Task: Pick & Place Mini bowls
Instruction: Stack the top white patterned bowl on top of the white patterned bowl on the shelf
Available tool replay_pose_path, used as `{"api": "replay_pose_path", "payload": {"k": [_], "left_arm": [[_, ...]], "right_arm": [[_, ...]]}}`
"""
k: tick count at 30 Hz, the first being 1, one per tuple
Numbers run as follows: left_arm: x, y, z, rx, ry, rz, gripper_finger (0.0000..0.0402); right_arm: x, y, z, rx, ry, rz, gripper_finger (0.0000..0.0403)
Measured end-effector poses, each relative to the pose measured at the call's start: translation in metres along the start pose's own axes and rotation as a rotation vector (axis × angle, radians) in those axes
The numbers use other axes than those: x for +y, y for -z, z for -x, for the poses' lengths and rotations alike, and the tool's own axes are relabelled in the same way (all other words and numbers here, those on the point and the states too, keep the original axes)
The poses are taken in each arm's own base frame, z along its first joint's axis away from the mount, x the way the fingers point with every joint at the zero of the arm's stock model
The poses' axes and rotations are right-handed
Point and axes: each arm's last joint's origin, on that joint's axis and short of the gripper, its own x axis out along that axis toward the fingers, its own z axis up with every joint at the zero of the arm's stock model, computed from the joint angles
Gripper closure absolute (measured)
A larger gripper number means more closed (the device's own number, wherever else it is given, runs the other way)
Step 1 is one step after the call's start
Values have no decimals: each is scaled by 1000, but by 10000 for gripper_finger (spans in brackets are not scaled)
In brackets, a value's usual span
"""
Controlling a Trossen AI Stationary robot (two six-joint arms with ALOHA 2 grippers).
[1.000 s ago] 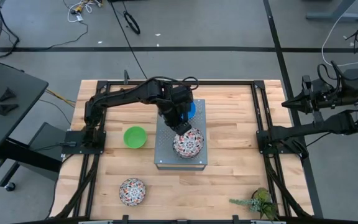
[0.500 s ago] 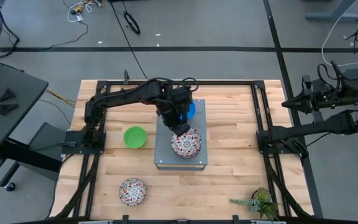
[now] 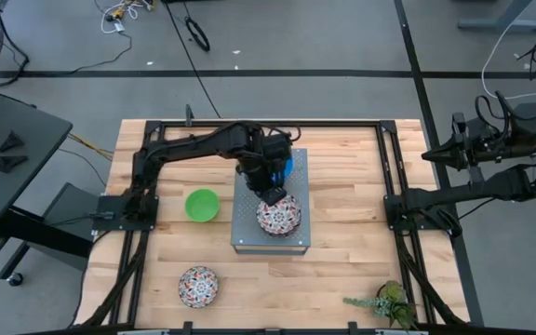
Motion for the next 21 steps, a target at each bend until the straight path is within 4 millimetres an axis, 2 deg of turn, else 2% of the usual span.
{"api": "replay_pose_path", "payload": {"k": [21], "left_arm": [[0,-1,1,-18,-7,-12,366]], "right_arm": [[0,0,0,0,0,0,400]]}}
